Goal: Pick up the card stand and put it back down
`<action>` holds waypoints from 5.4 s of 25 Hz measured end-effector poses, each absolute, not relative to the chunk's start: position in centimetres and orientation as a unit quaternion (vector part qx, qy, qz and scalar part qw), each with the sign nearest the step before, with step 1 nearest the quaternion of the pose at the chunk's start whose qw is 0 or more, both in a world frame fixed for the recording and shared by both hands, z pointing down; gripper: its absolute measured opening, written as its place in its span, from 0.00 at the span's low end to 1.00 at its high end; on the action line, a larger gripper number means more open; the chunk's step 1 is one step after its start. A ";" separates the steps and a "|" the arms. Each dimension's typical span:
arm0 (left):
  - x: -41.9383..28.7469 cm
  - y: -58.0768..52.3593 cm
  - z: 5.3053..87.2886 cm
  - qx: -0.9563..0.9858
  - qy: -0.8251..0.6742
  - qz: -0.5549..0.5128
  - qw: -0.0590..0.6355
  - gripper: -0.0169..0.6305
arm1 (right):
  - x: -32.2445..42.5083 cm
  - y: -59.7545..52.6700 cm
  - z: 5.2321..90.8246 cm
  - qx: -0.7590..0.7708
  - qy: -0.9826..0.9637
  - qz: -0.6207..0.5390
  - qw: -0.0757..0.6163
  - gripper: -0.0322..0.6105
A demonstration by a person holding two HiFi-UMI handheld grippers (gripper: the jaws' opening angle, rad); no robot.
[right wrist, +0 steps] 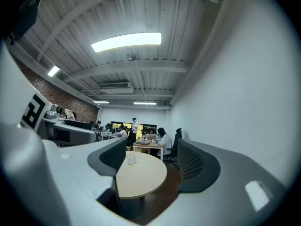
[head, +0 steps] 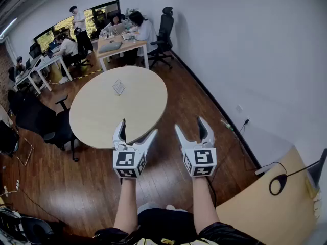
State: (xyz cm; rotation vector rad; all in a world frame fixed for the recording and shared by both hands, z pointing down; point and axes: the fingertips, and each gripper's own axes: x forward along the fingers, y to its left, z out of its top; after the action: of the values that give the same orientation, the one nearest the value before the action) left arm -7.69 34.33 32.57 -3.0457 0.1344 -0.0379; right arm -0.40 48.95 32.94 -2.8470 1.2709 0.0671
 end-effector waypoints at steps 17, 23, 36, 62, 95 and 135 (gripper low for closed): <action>9.1 25.6 34.9 -0.997 -0.021 -0.039 0.066 0.74 | 14.3 38.5 34.1 -0.918 0.397 0.012 -0.010 0.71; 11.9 18.9 34.3 -0.998 -0.007 -0.038 0.054 0.73 | 17.5 31.2 33.2 -0.908 0.418 0.009 -0.014 0.71; 12.3 3.6 35.2 -0.992 0.111 -0.049 0.037 0.71 | 19.7 10.9 33.6 -0.826 0.564 -0.006 -0.006 0.71; 11.9 -15.2 40.2 -0.949 0.302 -0.090 -0.008 0.68 | 23.5 -9.4 38.9 -0.685 0.727 -0.039 -0.023 0.71; 10.9 -24.1 58.4 -0.958 0.172 -0.226 -0.027 0.66 | 24.4 -9.1 57.9 -0.673 0.709 -0.197 -0.075 0.71; 32.5 -22.1 63.6 -0.955 0.006 -0.262 -0.135 0.05 | 31.0 -8.1 53.5 -0.707 0.679 -0.191 -0.052 0.71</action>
State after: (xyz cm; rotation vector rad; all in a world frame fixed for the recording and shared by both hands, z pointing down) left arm 32.55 -22.08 63.56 -3.2904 0.0223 -0.9036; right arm 31.00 -8.10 53.54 -2.2970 2.2075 -0.6192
